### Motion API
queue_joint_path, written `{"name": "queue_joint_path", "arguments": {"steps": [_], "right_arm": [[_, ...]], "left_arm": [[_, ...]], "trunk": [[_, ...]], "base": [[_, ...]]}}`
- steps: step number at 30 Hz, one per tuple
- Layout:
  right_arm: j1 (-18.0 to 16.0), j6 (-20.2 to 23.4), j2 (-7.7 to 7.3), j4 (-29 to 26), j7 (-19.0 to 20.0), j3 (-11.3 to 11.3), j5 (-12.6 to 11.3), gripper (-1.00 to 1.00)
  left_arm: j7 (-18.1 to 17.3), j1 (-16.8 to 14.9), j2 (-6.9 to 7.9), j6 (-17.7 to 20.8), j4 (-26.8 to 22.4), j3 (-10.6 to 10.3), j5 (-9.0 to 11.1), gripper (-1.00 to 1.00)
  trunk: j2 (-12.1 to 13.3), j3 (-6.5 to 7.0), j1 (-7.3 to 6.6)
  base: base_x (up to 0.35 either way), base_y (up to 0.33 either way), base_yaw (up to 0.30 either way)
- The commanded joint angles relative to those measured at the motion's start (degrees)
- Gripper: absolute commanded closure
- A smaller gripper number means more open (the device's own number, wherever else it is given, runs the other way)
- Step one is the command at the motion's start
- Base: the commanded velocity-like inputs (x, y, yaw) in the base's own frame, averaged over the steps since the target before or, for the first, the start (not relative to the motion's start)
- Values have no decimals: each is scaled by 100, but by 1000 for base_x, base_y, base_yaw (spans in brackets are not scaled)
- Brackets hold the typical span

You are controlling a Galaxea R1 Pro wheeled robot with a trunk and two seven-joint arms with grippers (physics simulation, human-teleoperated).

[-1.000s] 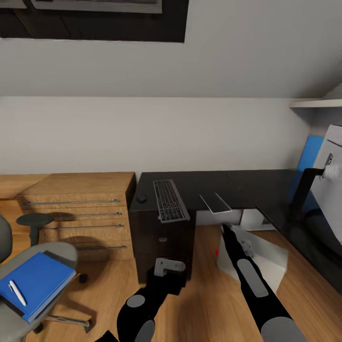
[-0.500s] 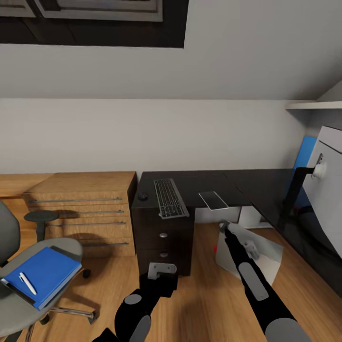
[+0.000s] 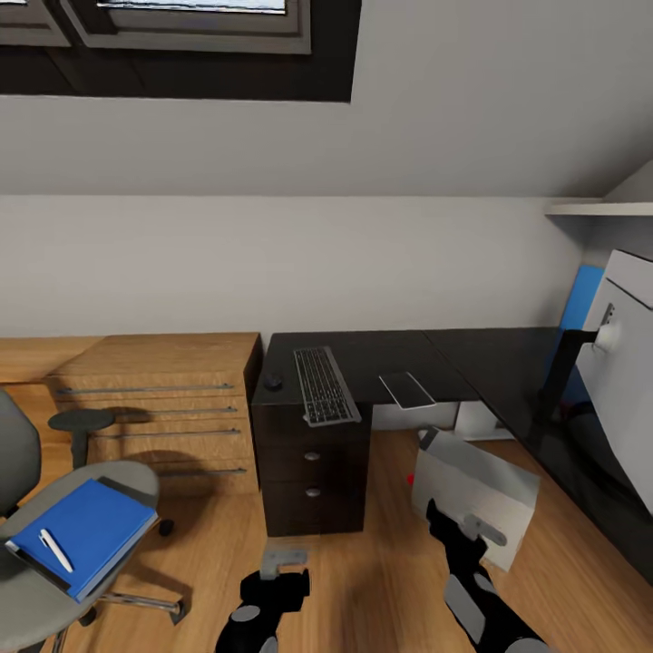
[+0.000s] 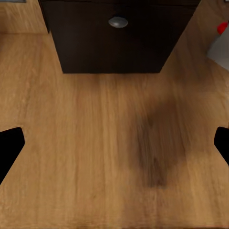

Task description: In the bedroom, organize the workspace by keeping the computer under the desk, ensuring the monitor is on the desk, placing the keyboard on the desk next to the monitor, placing the mouse on the desk next to the keyboard, moving the folder from the swivel chair onto the desk next to the mouse, stacking the notebook on top of the folder with the pen on top of the notebook, and positioning the swivel chair next to the desk.

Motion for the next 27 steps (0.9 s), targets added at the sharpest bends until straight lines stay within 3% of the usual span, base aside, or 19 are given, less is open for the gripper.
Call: {"name": "queue_joint_path", "arguments": {"steps": [1,2,6,12,16,21,27], "right_arm": [[-4,-192,15,204,-12,-5,133,-100],[-4,-482,28,575,-13,-9,341,-100],[-4,-839,34,1174,-6,-9,574,-100],[-4,-1075,24,2019,1,-2,853,-100],[19,-1183,-3,2257,-2,0,1070,-100],[161,-1020,134,2418,133,47,903,-100],[279,-996,263,2421,53,25,733,-100]], "left_arm": [[47,-5,1,-115,166,-4,49,-100],[45,-5,-1,-357,496,10,48,-100],[36,-5,-5,-780,1157,14,46,-100],[-3,-5,-12,-1552,2361,-1,49,-100],[-15,-5,-13,-1852,2889,-11,51,-100],[-176,-110,-175,-2011,3045,151,121,-100],[-151,-110,-370,-2203,3238,157,127,-100]], "trunk": [[38,13,-23],[79,31,-45],[239,103,-133],[480,210,-265],[640,282,-353],[638,281,-352],[879,389,-484]], "base": [[0,0,0],[0,0,0],[0,0,0],[0,0,0],[0,0,0],[0,0,0],[0,0,0]]}}
